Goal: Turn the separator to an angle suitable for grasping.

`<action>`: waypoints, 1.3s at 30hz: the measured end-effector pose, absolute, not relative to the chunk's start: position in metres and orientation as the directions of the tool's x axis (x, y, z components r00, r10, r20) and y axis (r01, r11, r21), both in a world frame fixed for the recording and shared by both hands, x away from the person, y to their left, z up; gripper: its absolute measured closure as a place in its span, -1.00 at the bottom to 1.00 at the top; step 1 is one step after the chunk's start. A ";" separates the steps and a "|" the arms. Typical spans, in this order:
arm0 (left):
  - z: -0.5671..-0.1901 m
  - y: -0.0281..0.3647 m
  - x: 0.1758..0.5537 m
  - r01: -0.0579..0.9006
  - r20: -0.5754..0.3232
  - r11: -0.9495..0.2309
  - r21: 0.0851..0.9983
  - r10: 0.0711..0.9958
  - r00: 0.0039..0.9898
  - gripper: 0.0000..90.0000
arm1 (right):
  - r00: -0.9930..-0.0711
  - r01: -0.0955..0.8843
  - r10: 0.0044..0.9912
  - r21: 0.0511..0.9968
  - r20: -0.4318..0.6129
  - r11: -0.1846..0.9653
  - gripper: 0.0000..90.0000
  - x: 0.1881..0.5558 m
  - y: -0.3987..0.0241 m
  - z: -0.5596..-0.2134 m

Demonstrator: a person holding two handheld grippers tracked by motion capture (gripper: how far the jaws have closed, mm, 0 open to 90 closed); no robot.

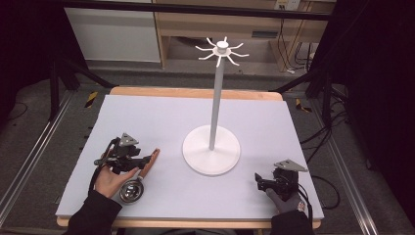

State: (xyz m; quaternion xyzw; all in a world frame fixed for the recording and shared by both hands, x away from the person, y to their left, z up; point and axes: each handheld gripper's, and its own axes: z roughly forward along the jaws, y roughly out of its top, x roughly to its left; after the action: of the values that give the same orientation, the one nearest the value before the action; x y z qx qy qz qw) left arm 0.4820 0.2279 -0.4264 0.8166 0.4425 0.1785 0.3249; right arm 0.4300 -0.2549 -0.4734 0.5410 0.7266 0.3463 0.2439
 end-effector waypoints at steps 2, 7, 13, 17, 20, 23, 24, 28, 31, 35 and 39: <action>-0.430 0.228 0.484 0.614 0.008 -0.407 0.676 0.838 0.546 0.08 | -0.298 0.618 0.954 0.766 0.019 0.177 -0.81 0.430 -0.255 -0.474; -0.437 0.226 0.486 0.624 0.005 -0.420 0.659 0.832 0.555 0.13 | -0.299 0.624 0.954 0.759 0.013 0.185 -0.81 0.432 -0.254 -0.475; -0.445 0.221 0.489 0.642 0.005 -0.442 0.626 0.826 0.564 0.19 | -0.298 0.631 0.954 0.753 0.012 0.188 -0.81 0.432 -0.253 -0.476; -0.448 0.217 0.492 0.655 0.005 -0.451 0.606 0.826 0.563 0.21 | -0.300 0.636 0.954 0.749 0.018 0.186 -0.81 0.432 -0.253 -0.476; -0.451 0.215 0.494 0.659 0.005 -0.457 0.597 0.824 0.567 0.23 | -0.301 0.636 0.954 0.748 0.014 0.190 -0.81 0.433 -0.253 -0.476; -0.453 0.212 0.493 0.670 0.002 -0.458 0.585 0.826 0.563 0.31 | -0.301 0.637 0.954 0.747 0.016 0.188 -0.81 0.433 -0.253 -0.476; -0.453 0.212 0.493 0.671 0.007 -0.461 0.581 0.827 0.562 0.33 | -0.300 0.638 0.954 0.746 0.017 0.188 -0.81 0.433 -0.253 -0.476; -0.456 0.212 0.494 0.682 0.006 -0.469 0.561 0.827 0.563 0.37 | -0.300 0.642 0.954 0.743 0.019 0.187 -0.80 0.433 -0.252 -0.477; -0.458 0.210 0.495 0.689 0.011 -0.465 0.556 0.832 0.554 0.37 | -0.307 0.643 0.951 0.742 0.021 0.191 -0.80 0.433 -0.252 -0.477; -0.459 0.209 0.495 0.694 0.015 -0.469 0.546 0.834 0.551 0.36 | -0.307 0.644 0.951 0.741 0.021 0.191 -0.80 0.433 -0.252 -0.477; -0.460 0.207 0.495 0.697 0.027 -0.471 0.541 0.838 0.546 0.34 | -0.307 0.644 0.952 0.739 0.015 0.196 -0.80 0.433 -0.252 -0.477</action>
State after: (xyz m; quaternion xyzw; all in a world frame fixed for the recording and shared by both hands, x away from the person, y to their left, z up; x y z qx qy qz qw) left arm 0.4945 0.2068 -0.4597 0.8452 0.4538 0.1455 0.2418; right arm 0.4333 -0.2523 -0.4769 0.5408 0.7377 0.3308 0.2324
